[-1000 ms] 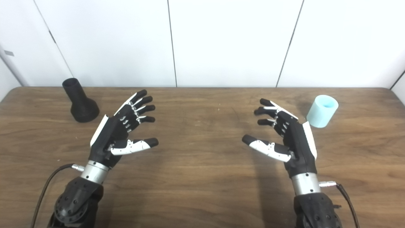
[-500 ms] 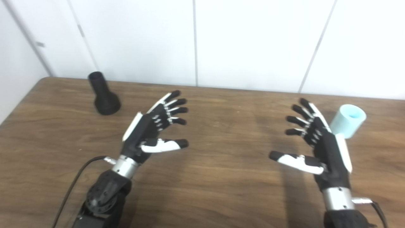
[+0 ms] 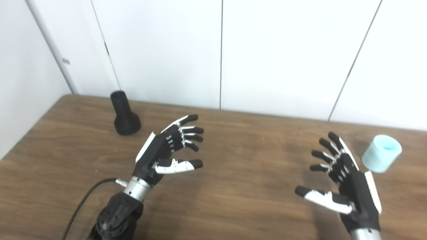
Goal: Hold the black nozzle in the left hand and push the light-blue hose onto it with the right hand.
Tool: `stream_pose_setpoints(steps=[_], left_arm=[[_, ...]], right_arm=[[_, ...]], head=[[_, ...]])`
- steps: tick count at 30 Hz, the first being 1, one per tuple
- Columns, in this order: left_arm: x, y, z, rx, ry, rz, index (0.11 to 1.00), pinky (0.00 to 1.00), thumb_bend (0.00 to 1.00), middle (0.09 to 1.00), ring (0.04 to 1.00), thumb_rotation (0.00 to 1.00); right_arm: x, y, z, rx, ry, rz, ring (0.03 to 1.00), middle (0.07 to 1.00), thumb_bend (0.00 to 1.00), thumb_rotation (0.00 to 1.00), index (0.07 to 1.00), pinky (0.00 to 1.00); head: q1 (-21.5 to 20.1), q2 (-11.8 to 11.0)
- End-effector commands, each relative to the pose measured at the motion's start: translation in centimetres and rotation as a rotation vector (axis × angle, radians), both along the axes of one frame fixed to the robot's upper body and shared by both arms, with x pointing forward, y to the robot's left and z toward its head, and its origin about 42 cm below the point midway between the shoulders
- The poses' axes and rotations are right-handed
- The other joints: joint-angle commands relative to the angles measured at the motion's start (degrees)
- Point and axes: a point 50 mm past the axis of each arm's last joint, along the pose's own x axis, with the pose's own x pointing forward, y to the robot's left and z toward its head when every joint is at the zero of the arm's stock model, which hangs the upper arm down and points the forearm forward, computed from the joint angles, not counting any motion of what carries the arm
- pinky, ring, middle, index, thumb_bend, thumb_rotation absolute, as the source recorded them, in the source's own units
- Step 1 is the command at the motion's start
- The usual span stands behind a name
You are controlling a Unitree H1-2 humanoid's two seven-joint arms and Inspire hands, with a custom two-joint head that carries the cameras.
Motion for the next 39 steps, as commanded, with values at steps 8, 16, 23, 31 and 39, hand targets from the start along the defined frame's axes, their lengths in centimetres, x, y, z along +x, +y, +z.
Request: stream_pose_setpoints(steps=[8, 16, 23, 31, 39], left_arm=[[1.7, 4.9, 7.0, 0.189, -0.209, 0.106, 0.799, 0.62, 0.72, 0.775, 0.769, 0.16], [2.3, 8.5, 10.9, 0.324, -0.269, 0.218, 0.805, 0.63, 0.7, 0.778, 0.768, 0.13], [3.0, 10.4, 13.5, 0.428, -0.285, 0.31, 0.816, 0.62, 0.69, 0.795, 0.776, 0.13], [3.7, 13.5, 15.4, 0.47, -0.281, 0.447, 0.851, 0.66, 0.7, 0.837, 0.817, 0.14], [4.7, 16.0, 15.5, 0.501, -0.247, 0.584, 0.845, 0.64, 0.75, 0.819, 0.798, 0.17]], right_arm=[[0.9, -0.6, 1.4, -0.012, -0.112, 0.004, 0.767, 0.864, 0.78, 0.08, 0.905, 0.59], [1.1, -0.7, 1.2, -0.003, -0.124, 0.009, 0.76, 0.864, 0.79, 0.09, 0.902, 0.58], [1.2, -0.8, 1.3, 0.001, -0.128, 0.008, 0.755, 0.858, 0.78, 0.07, 0.894, 0.58], [1.2, -1.0, 1.2, 0.005, -0.125, 0.011, 0.751, 0.858, 0.78, 0.07, 0.89, 0.58], [1.1, -1.0, 1.2, -0.004, -0.124, 0.006, 0.748, 0.855, 0.77, 0.07, 0.888, 0.58]], head=[[1.8, -1.4], [2.1, -1.4], [2.3, -1.5], [2.6, -1.4], [2.5, -1.5]])
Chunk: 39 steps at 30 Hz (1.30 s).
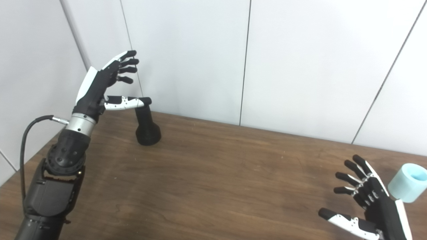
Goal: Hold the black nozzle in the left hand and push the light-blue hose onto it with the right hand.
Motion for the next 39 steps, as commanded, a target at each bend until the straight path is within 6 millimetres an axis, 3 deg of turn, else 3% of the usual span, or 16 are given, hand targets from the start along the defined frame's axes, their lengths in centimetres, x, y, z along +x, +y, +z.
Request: stream_pose_setpoints(steps=[1, 6, 8, 20, 28, 39], left_arm=[[0.3, 1.0, 2.7, 0.056, -0.072, 0.061, 0.846, 0.67, 0.77, 0.825, 0.83, 0.18], [0.9, 1.8, 2.4, 0.042, -0.004, 0.115, 0.871, 0.95, 0.84, 0.884, 0.959, 0.2], [1.2, 2.1, 2.3, 0.032, 0.037, 0.137, 0.886, 0.99, 0.87, 0.905, 0.984, 0.21], [3.0, 3.0, 1.4, 0.042, 0.251, 0.209, 0.931, 0.94, 0.98, 0.95, 1.0, 0.26], [3.8, 2.8, -0.3, 0.101, 0.346, 0.245, 0.927, 1.0, 0.99, 0.941, 1.0, 0.27], [5.1, 3.4, -3.0, 0.145, 0.45, 0.272, 0.93, 1.0, 0.98, 0.951, 1.0, 0.27]], right_arm=[[0.5, -0.3, 1.7, -0.015, -0.089, 0.004, 0.748, 0.854, 0.77, 0.07, 0.888, 0.58], [0.4, -0.4, 1.8, -0.014, -0.088, 0.0, 0.736, 0.847, 0.78, 0.08, 0.878, 0.57], [0.4, -0.3, 1.7, -0.014, -0.088, -0.001, 0.734, 0.845, 0.78, 0.08, 0.876, 0.57], [0.1, -0.4, 1.9, -0.004, -0.088, 0.0, 0.715, 0.838, 0.79, 0.1, 0.865, 0.56], [0.0, -0.4, 1.9, 0.006, -0.084, 0.003, 0.701, 0.832, 0.79, 0.1, 0.859, 0.54], [-0.4, -0.4, 2.1, 0.015, -0.08, 0.005, 0.684, 0.829, 0.79, 0.1, 0.855, 0.53]], head=[[-0.1, 0.1], [-0.3, 0.3], [-0.5, 0.4], [-0.7, 0.9], [-0.9, 1.2], [-1.4, 1.9]])
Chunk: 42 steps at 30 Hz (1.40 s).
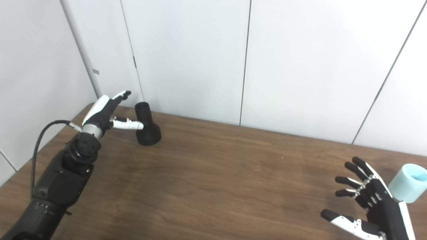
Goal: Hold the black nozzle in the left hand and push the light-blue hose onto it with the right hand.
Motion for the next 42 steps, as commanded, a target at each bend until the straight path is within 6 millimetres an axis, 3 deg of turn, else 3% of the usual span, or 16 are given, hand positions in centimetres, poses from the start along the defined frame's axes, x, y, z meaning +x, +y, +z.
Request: stream_pose_setpoints(steps=[1, 19, 42], left_arm=[[0.8, 0.6, 3.1, 0.059, -0.08, 0.001, 0.931, 1.0, 0.98, 0.952, 1.0, 0.28], [2.3, 0.1, -0.1, 0.116, 0.017, -0.002, 0.904, 1.0, 1.0, 0.935, 0.984, 0.28], [3.3, -1.3, -1.7, 0.121, 0.024, -0.049, 0.839, 1.0, 0.99, 0.858, 0.951, 0.26]], right_arm=[[0.1, -0.2, 1.9, -0.002, -0.074, 0.006, 0.682, 0.827, 0.79, 0.11, 0.853, 0.53], [-0.3, 0.1, 2.1, 0.002, -0.06, 0.003, 0.677, 0.829, 0.78, 0.11, 0.852, 0.52], [-1.0, 0.1, 2.7, -0.009, -0.053, -0.009, 0.659, 0.82, 0.79, 0.1, 0.85, 0.51]], head=[[0.0, 0.1], [-0.6, 0.9], [-1.8, 2.2]])
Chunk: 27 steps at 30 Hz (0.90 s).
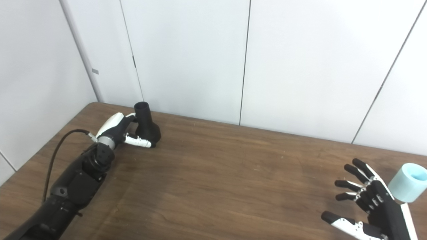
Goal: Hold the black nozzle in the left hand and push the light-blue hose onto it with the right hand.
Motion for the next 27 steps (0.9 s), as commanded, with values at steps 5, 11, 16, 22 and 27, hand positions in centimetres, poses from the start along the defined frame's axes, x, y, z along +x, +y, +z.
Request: stream_pose_setpoints(steps=[5, 11, 16, 22, 27], left_arm=[[1.64, -0.38, 3.04, 0.029, -0.113, -0.025, 0.818, 1.0, 0.98, 0.841, 0.941, 0.24], [1.76, -0.49, 2.85, 0.021, -0.111, -0.03, 0.814, 1.0, 0.97, 0.84, 0.937, 0.23], [1.83, -0.5, 2.56, 0.018, -0.103, -0.033, 0.812, 1.0, 0.97, 0.832, 0.929, 0.22], [1.8, -0.74, 2.47, 0.015, -0.098, -0.034, 0.806, 1.0, 0.97, 0.83, 0.91, 0.23], [1.72, -0.85, 2.34, 0.016, -0.097, -0.036, 0.8, 1.0, 0.96, 0.791, 0.864, 0.22]], right_arm=[[-0.07, -0.16, 1.76, -0.002, -0.075, -0.01, 0.66, 0.818, 0.79, 0.1, 0.847, 0.51], [-0.1, -0.16, 1.75, -0.001, -0.075, -0.011, 0.662, 0.819, 0.78, 0.1, 0.85, 0.51], [-0.12, -0.28, 1.7, -0.006, -0.075, -0.017, 0.665, 0.822, 0.77, 0.09, 0.852, 0.51], [-0.17, -0.21, 1.69, -0.008, -0.074, -0.017, 0.663, 0.822, 0.77, 0.09, 0.852, 0.51], [-0.34, -0.22, 1.84, -0.009, -0.074, -0.019, 0.656, 0.817, 0.78, 0.1, 0.847, 0.51]], head=[[-0.1, 0.4], [-0.2, 0.6], [0.1, 1.0], [-0.2, 1.3], [-0.4, 1.5]])
